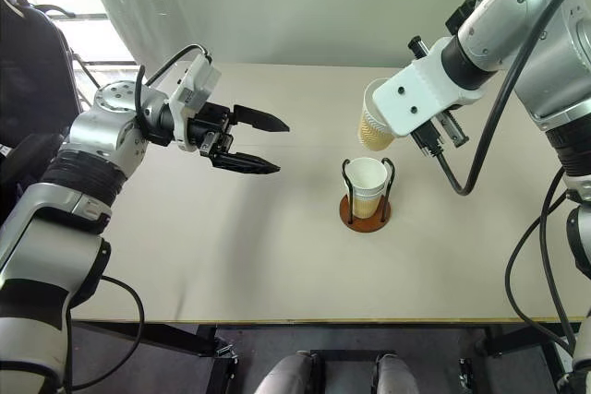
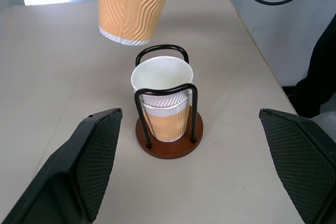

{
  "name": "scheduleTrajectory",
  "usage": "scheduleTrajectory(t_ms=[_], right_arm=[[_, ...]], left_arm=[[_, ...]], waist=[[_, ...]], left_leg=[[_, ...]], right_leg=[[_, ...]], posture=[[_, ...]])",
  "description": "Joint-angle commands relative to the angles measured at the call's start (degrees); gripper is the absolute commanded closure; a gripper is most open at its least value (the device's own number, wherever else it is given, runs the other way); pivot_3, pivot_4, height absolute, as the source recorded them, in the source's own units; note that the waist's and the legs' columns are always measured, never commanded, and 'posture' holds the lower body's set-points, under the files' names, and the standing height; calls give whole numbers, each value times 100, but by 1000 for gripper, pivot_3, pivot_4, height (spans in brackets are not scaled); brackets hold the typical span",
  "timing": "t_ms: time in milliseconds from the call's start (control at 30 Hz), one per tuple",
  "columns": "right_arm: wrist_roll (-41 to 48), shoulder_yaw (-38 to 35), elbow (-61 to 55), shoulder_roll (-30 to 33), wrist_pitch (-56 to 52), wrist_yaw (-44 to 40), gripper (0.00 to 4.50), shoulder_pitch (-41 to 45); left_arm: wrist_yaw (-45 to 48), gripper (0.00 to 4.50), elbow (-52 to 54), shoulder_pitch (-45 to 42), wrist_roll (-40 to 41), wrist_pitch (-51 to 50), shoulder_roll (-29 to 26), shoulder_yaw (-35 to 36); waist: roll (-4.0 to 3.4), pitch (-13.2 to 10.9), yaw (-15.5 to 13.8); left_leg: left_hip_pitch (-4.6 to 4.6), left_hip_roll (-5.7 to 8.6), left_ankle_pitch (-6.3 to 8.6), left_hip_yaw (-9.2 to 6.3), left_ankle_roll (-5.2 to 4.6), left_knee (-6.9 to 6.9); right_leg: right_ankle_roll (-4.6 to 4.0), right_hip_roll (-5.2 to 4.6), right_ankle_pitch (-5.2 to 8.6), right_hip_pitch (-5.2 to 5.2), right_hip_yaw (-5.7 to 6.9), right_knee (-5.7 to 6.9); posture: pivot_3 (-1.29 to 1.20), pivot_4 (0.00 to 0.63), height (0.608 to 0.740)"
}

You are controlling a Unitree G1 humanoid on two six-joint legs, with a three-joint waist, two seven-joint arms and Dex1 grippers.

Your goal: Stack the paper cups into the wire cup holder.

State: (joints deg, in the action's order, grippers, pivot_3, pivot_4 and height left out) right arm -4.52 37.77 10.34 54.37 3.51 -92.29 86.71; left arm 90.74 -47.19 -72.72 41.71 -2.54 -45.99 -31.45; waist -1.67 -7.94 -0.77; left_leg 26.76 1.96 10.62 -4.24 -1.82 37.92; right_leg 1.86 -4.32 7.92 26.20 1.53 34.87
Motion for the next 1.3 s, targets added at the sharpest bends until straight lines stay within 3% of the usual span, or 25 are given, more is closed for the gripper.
scheduleTrajectory(t_ms=[33, 633, 1300], right_arm=[[252, 20, -359, 146, -156, -21, 4490, 34], [230, 107, -506, -99, -192, -21, 4490, -337], [40, 197, -255, -43, 205, -21, 4490, -515]], left_arm=[[176, 0, 189, -127, 206, -22, -177, 144], [176, 0, 934, -126, 787, -421, -752, -265], [176, 0, 1285, -3, 1022, -433, -978, -408]], waist=[[0, 0, -1], [0, 0, 22], [0, 0, 24]], left_leg=[[2, 0, -2, 0, 4, 0], [6, -2, -10, -3, 11, 1], [9, -4, -14, -7, 13, 2]], right_leg=[[0, 0, 1, 2, 0, 0], [-6, 5, 2, 10, 5, 9], [-15, 6, -3, 11, 9, 10]], posture=[[0, 150, 740], [0, 150, 740], [0, 150, 740]])
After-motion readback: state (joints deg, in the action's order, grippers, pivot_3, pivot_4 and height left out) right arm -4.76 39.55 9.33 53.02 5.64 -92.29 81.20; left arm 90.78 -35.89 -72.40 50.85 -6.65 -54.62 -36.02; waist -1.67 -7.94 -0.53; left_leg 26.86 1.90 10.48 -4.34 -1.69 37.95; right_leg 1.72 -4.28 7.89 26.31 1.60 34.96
